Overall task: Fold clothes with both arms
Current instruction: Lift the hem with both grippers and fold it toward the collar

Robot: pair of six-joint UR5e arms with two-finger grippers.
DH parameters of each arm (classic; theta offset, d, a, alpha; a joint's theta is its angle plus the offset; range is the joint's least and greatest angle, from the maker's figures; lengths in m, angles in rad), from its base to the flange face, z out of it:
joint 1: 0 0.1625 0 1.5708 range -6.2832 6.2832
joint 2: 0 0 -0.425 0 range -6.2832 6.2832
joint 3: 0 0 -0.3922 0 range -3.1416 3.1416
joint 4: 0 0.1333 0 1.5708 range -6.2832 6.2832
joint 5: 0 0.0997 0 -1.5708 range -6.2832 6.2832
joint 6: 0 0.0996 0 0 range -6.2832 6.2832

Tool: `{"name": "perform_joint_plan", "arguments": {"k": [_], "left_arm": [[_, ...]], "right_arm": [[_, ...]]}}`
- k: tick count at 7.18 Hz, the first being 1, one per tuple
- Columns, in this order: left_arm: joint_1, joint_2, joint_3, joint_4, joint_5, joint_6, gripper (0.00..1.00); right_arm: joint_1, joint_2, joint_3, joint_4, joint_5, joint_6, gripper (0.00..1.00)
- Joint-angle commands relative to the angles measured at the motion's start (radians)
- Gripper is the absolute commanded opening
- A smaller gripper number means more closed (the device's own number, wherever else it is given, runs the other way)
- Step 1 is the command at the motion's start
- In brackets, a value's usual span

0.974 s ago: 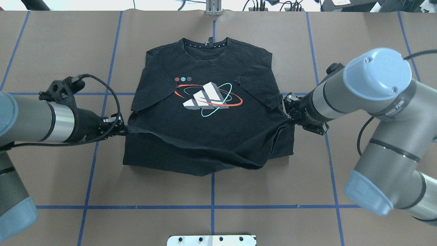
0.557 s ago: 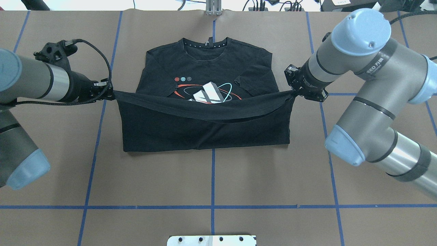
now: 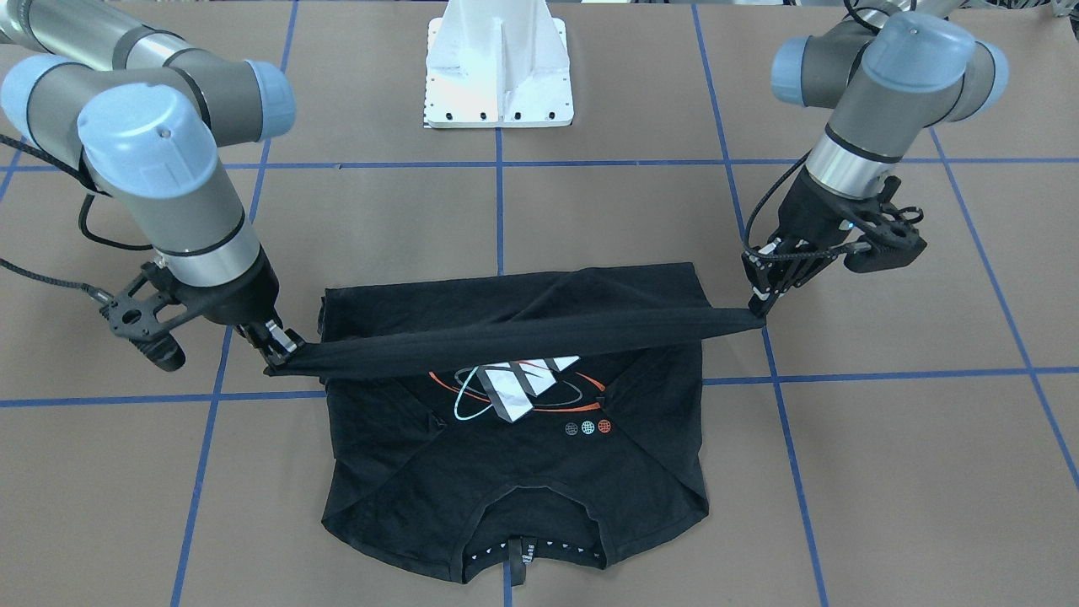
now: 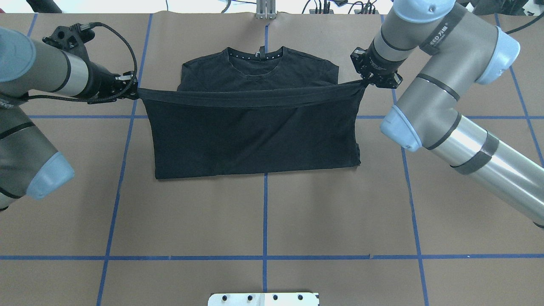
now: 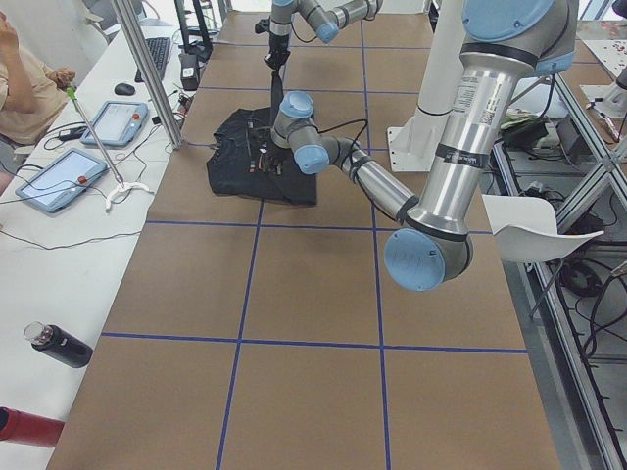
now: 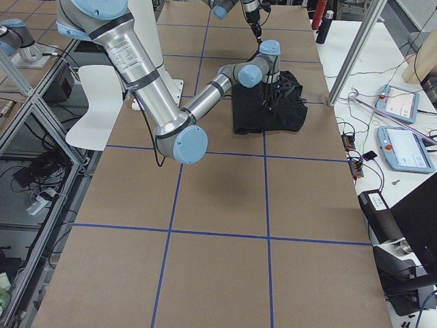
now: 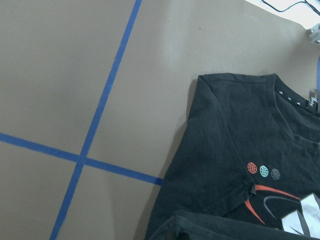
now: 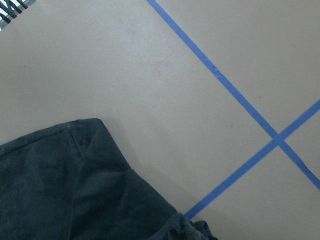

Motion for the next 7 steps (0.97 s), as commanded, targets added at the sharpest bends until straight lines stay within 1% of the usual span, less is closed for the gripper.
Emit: {"name": "perform_joint_plan", "arguments": {"k": [1, 2, 3, 4, 5, 6, 7], "left_arm": [[-0.023, -0.067, 0.145, -0.077, 0.003, 0.001, 0.0], [-0.027, -0.09, 0.239, -0.164, 0.006, 0.001, 0.0], [-0.036, -0.122, 0.331, -0.229, 0.006, 0.001, 0.0], [-0.037, -0.137, 0.379, -0.265, 0.007, 0.003, 0.0], [-0.037, -0.152, 0.419, -0.289, 0.009, 0.003, 0.0], [-0.037, -0.168, 0.454, -0.314, 0.029, 0.001, 0.0], [-0.035, -0.188, 0.485, -0.319, 0.059, 0.001, 0.0]], "right_arm": [[0.016, 0.08, -0.197, 0.133, -0.006, -0.023, 0.0], [0.018, 0.1, -0.277, 0.208, -0.009, -0.023, 0.0], [0.018, 0.14, -0.355, 0.23, -0.025, -0.024, 0.0], [0.015, 0.146, -0.383, 0.244, -0.047, -0.027, 0.0], [0.013, 0.149, -0.45, 0.32, -0.061, -0.03, 0.0], [0.012, 0.152, -0.468, 0.347, -0.065, -0.03, 0.0], [0.009, 0.152, -0.468, 0.35, -0.065, -0.03, 0.0]]}}
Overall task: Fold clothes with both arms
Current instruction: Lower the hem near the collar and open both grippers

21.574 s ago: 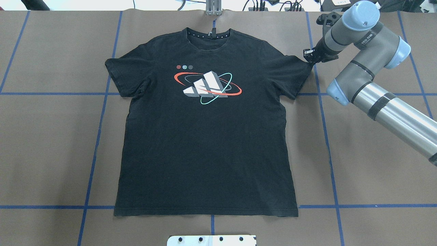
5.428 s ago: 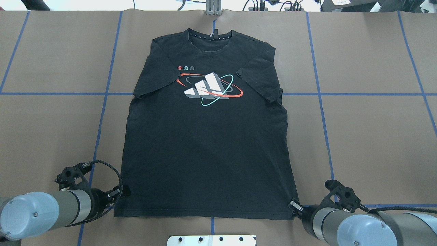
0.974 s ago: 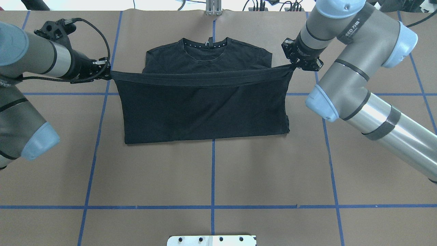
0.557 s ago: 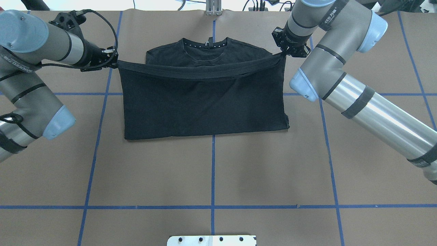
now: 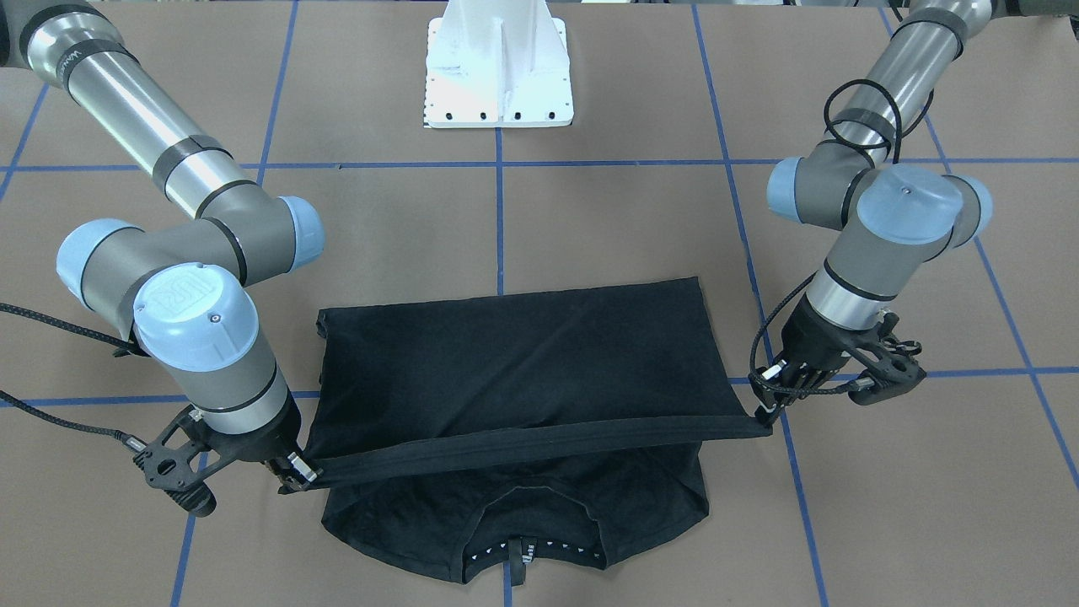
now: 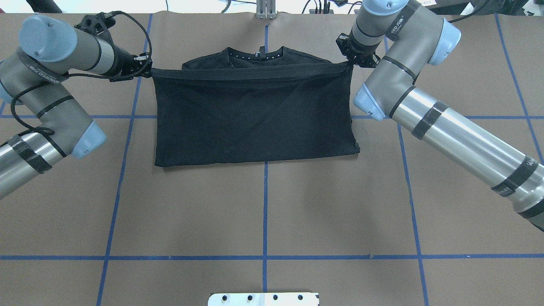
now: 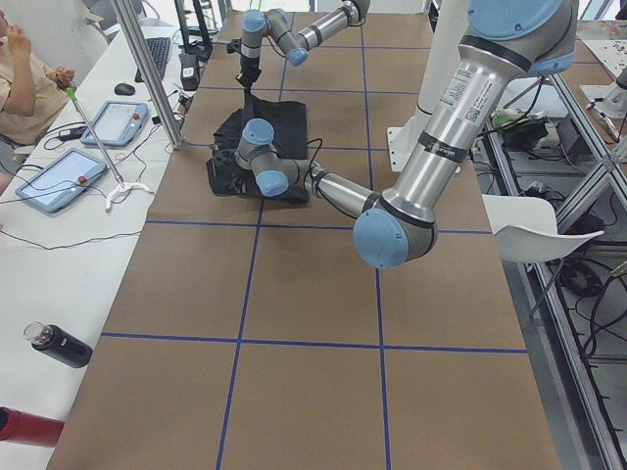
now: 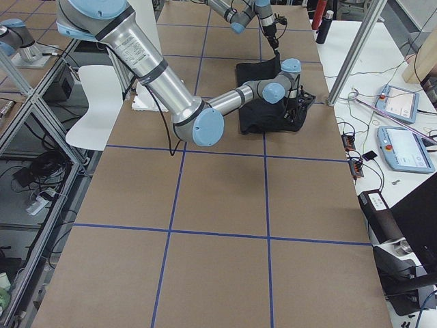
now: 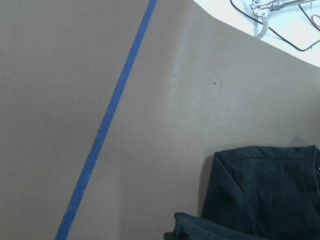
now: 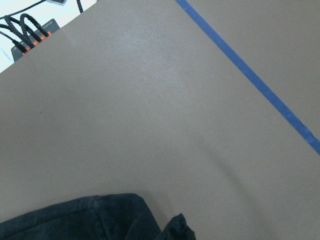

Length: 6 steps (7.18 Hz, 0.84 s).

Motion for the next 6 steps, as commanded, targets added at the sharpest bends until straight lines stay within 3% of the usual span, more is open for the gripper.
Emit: {"name": "perform_joint_plan", "arguments": {"k": [1, 2, 3, 4, 5, 6], "left_arm": [[0.001, -0.031, 0.066, -0.019, 0.03, -0.001, 0.0], [0.001, -0.031, 0.073, -0.022, 0.03, -0.001, 0.0], [0.001, -0.031, 0.08, -0.027, 0.032, -0.001, 0.1], [0.002, -0.032, 0.083, -0.027, 0.032, -0.001, 0.16], [0.002, -0.032, 0.083, -0.027, 0.032, 0.001, 0.25], [0.001, -0.034, 0.083, -0.037, 0.032, -0.001, 0.36]], "right_arm": [[-0.003, 0.005, -0.017, 0.023, -0.004, -0.001, 0.0], [-0.003, 0.011, -0.017, 0.023, -0.004, -0.001, 0.0], [-0.003, 0.012, -0.019, 0.023, -0.004, -0.001, 0.0], [-0.003, 0.01, -0.023, 0.024, -0.006, -0.001, 0.09], [-0.005, 0.012, -0.023, 0.024, -0.006, -0.001, 0.48], [-0.003, 0.018, -0.019, 0.027, -0.006, 0.001, 0.7]]}}
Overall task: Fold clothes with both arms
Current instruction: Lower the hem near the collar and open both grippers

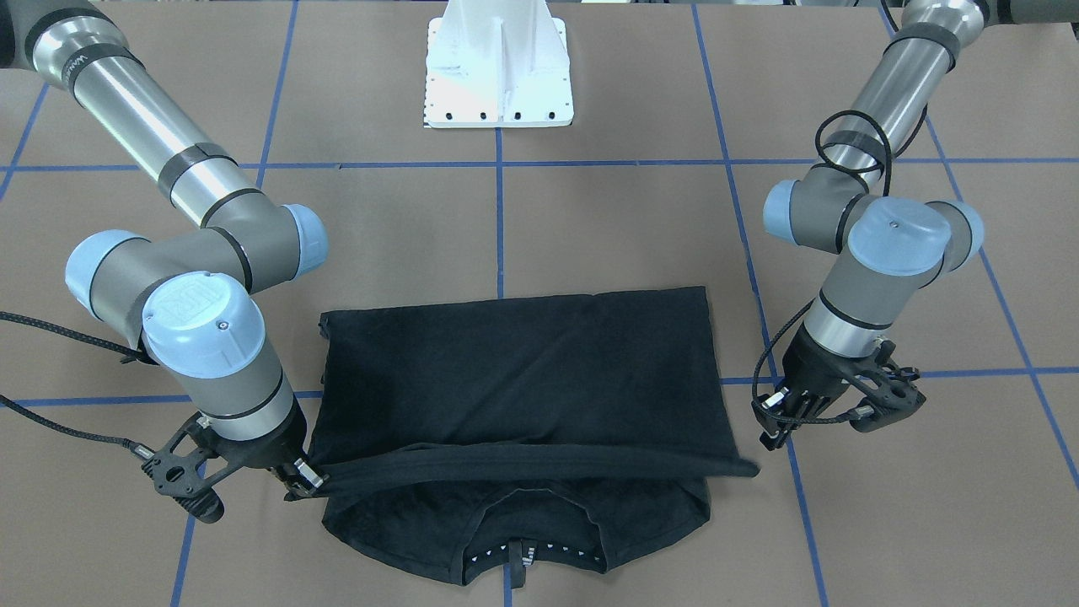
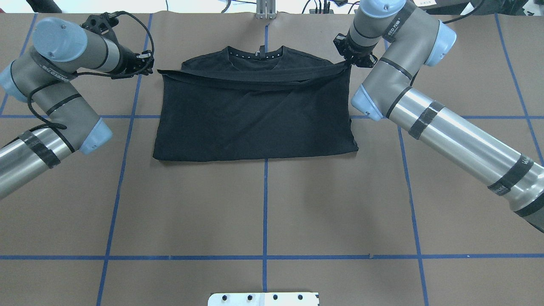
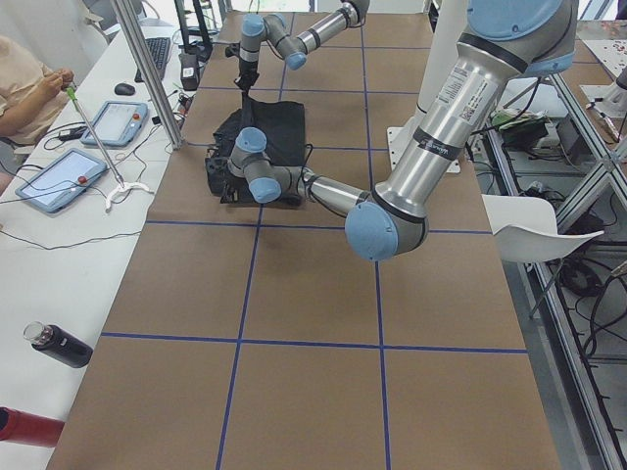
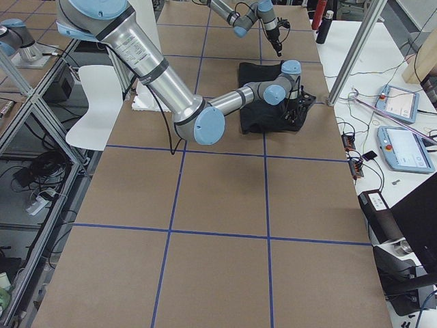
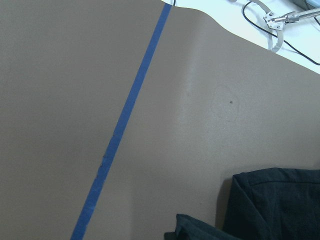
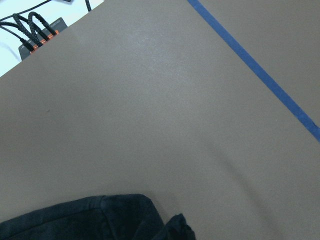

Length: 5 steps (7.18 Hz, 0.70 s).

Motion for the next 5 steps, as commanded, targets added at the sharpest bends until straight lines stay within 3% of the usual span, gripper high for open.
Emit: {"name": "perform_joint_plan", "arguments": {"k": [1, 2, 4, 5], "left_arm": [[-0.001, -0.001, 0.002, -0.013, 0.0, -0.002, 0.36], [-0.004, -0.001, 0.003, -0.015, -0.001, -0.002, 0.37], [-0.012, -0.003, -0.007, -0.016, -0.003, -0.001, 0.36], [-0.019, -0.006, -0.014, -0.016, -0.004, -0.001, 0.37]], "right_arm": [[0.001, 0.005, 0.012, 0.004, 0.001, 0.006, 0.78], [0.001, 0.004, 0.038, 0.006, 0.001, 0.023, 0.98], [-0.002, -0.036, 0.119, 0.007, 0.003, 0.075, 0.99], [-0.036, -0.127, 0.242, 0.009, 0.003, 0.157, 0.99]]}}
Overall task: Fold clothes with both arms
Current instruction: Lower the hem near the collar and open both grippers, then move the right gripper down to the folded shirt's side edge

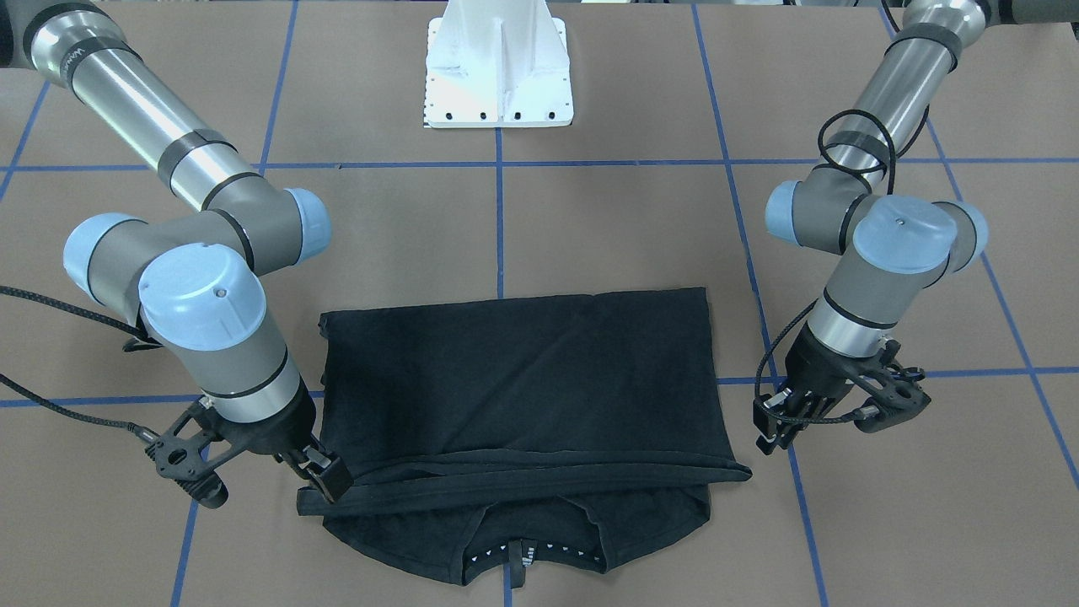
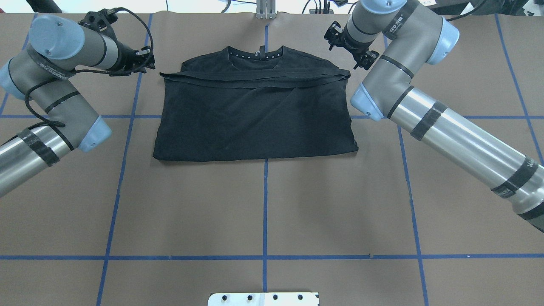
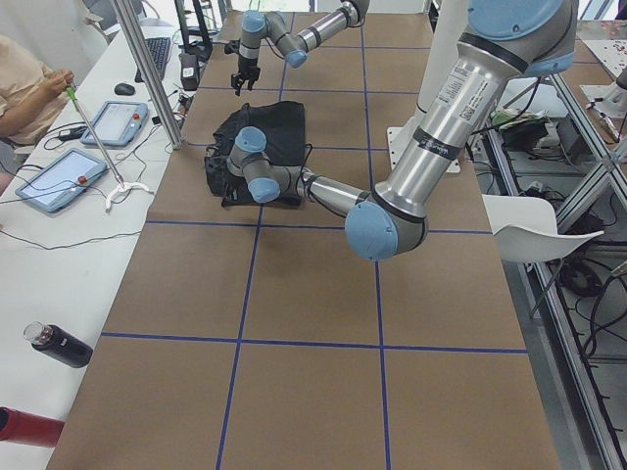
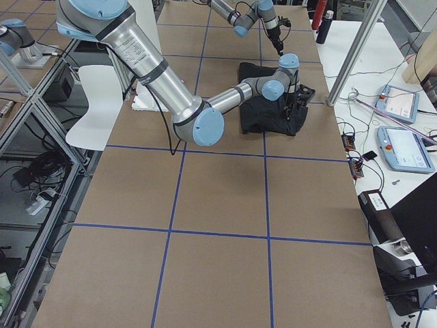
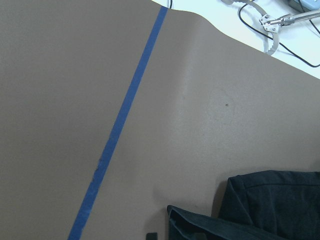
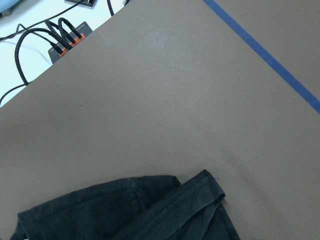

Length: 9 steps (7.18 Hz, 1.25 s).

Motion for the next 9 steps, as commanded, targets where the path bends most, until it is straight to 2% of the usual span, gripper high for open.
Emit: {"name": "perform_joint_plan", "arguments": {"k": [1, 2, 3, 4, 5, 6, 7, 8, 9], "left_arm": [[-0.013, 0.002, -0.017, 0.0, -0.002, 0.002, 0.37], [-0.014, 0.003, -0.018, 0.0, -0.002, 0.002, 0.37], [-0.014, 0.009, -0.024, 0.0, -0.002, 0.002, 0.37], [-0.014, 0.011, -0.032, 0.003, -0.002, 0.002, 0.37], [-0.014, 0.013, -0.036, 0.004, 0.0, 0.002, 0.37], [-0.014, 0.011, -0.038, 0.004, 0.0, 0.002, 0.37], [-0.013, 0.011, -0.038, 0.006, 0.0, 0.004, 0.37], [-0.013, 0.011, -0.038, 0.006, 0.0, 0.004, 0.37], [-0.013, 0.011, -0.038, 0.006, 0.001, 0.002, 0.37]], "right_arm": [[-0.06, -0.155, 0.233, 0.002, -0.003, 0.142, 0.99], [-0.102, -0.233, 0.316, 0.003, -0.03, 0.218, 0.99], [-0.167, -0.304, 0.393, 0.003, -0.111, 0.259, 0.99], [-0.197, -0.324, 0.424, 0.003, -0.136, 0.306, 0.99], [-0.223, -0.337, 0.424, 0.005, -0.153, 0.34, 0.99], [-0.245, -0.369, 0.424, 0.059, -0.161, 0.363, 0.99], [-0.251, -0.418, 0.408, 0.187, -0.168, 0.398, 0.99], [-0.26, -0.429, 0.391, 0.254, -0.172, 0.405, 0.99], [-0.266, -0.436, 0.389, 0.258, -0.172, 0.405, 0.99]]}}
